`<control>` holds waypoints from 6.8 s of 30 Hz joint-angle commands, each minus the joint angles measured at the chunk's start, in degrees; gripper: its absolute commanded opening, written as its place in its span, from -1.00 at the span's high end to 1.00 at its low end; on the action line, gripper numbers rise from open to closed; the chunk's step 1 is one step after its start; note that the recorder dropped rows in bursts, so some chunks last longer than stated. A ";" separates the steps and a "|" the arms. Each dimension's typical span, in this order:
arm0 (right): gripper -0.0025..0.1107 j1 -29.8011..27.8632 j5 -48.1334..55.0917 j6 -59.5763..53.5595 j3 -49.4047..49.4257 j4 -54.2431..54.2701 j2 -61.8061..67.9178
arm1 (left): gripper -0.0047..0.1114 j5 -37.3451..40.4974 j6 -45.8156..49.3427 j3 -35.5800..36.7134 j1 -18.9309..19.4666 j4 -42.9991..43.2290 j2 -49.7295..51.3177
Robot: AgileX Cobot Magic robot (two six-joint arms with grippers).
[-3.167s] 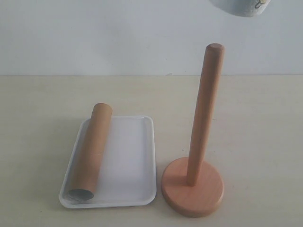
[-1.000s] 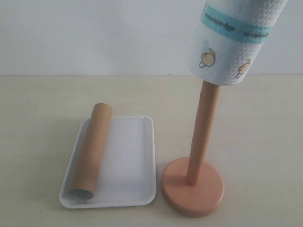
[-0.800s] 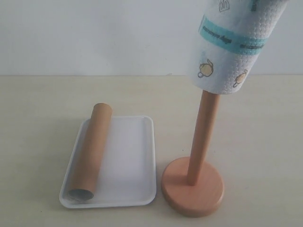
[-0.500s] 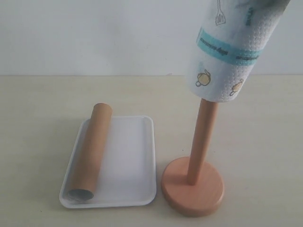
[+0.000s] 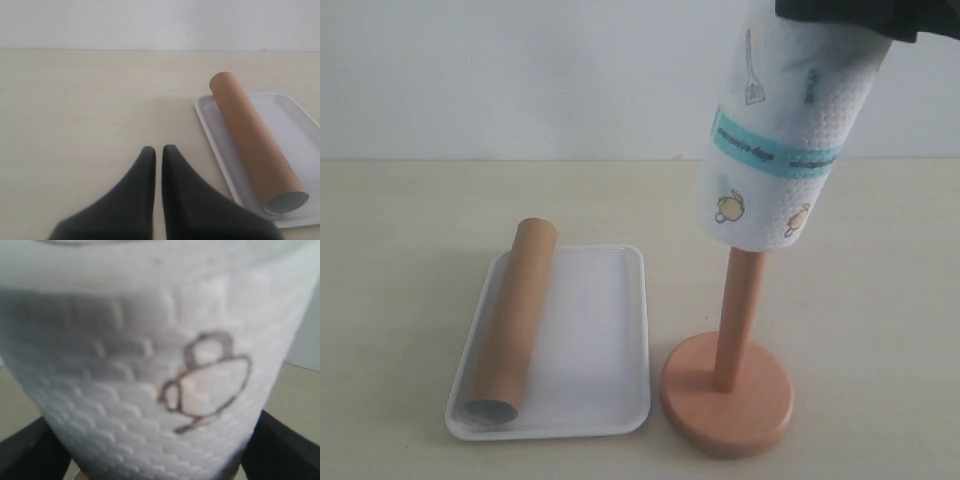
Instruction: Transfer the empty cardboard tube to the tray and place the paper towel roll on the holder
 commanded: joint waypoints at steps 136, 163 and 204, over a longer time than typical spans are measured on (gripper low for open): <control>-0.90 6.76 -8.73 -12.46 4.29 8.25 -10.37 | 0.85 0.13 0.11 0.18 0.20 -0.02 -0.22; 0.91 6.76 11.54 3.42 4.29 1.31 -25.16 | 0.85 0.13 0.11 0.18 0.20 -0.02 -0.22; 0.91 6.78 -51.76 51.69 49.79 -39.61 -44.92 | 0.85 0.13 0.11 0.18 0.20 -0.02 -0.22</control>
